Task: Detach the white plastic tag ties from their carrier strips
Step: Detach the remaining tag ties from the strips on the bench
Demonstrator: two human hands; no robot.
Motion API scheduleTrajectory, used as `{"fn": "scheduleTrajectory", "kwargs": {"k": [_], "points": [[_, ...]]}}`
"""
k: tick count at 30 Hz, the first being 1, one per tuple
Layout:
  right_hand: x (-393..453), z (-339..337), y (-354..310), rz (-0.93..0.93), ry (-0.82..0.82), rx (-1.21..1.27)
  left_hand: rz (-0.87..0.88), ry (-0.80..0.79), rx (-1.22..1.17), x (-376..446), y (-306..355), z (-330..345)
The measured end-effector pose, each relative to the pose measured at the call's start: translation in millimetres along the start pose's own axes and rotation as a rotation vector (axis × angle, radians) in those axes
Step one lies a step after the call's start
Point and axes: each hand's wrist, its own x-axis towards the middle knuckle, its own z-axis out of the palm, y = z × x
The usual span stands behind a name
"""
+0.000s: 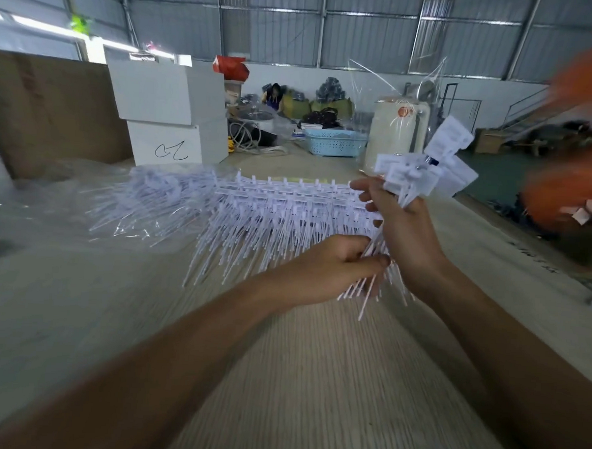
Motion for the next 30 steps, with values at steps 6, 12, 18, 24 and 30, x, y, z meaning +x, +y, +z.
{"fn": "scheduleTrajectory", "kwargs": {"k": [6, 12, 18, 24, 30], "points": [[-4, 3, -1, 0.174, -0.180, 0.083, 0.057, 0.070, -0.178, 2, 4, 0], [4, 9, -2, 0.223, -0.254, 0.131, -0.003, 0.174, -0.205, 3, 7, 2], [27, 40, -20, 0.127, -0.453, -0.013, -0.034, 0.373, -0.097, 0, 17, -47], [31, 107, -25, -0.139, -0.438, -0.325, -0.164, 0.737, -0.156, -45, -23, -147], [42, 204, -16, -0.697, -0.537, -0.875, -0.361, 0.978, -0.132, -92, -82, -207]]}}
